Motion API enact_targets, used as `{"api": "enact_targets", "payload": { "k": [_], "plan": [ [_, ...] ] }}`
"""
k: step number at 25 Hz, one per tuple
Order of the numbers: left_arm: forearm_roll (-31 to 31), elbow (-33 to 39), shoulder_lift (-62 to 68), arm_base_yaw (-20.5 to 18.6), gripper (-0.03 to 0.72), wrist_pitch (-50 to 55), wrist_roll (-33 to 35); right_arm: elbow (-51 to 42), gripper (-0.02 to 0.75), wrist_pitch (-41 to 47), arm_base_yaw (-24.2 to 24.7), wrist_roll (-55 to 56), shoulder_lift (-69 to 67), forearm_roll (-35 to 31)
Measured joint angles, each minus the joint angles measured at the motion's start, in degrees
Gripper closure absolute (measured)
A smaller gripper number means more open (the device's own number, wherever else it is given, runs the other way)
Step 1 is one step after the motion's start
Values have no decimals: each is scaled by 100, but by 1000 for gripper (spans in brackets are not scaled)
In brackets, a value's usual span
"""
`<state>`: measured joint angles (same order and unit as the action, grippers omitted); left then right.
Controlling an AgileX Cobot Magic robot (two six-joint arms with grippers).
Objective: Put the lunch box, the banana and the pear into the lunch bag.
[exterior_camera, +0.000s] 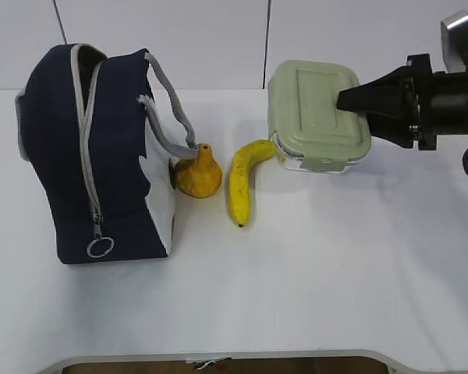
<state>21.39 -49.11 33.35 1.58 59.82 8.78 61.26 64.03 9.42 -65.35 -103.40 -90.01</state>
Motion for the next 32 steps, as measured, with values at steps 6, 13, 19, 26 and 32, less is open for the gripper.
{"api": "enact_targets", "payload": {
  "k": [6,13,19,26,32],
  "plan": [
    [186,-1027,1569,0,290,-96,0,192,348,25,-169,356,316,291],
    [210,-1738,3165,0,263,-108,0,1075,348,152,-955,968,339,899],
    [429,-2403,4312,0,263,-66,279,1992,348,-232,-1471,1720,339,1614],
    [809,-3030,5429,0,270,-81,736,2581,348,-782,-1917,1996,339,1704],
    [1178,-3120,5916,0,308,-161,1049,2770,348,-890,-2282,2132,130,1791]
  ]
}}
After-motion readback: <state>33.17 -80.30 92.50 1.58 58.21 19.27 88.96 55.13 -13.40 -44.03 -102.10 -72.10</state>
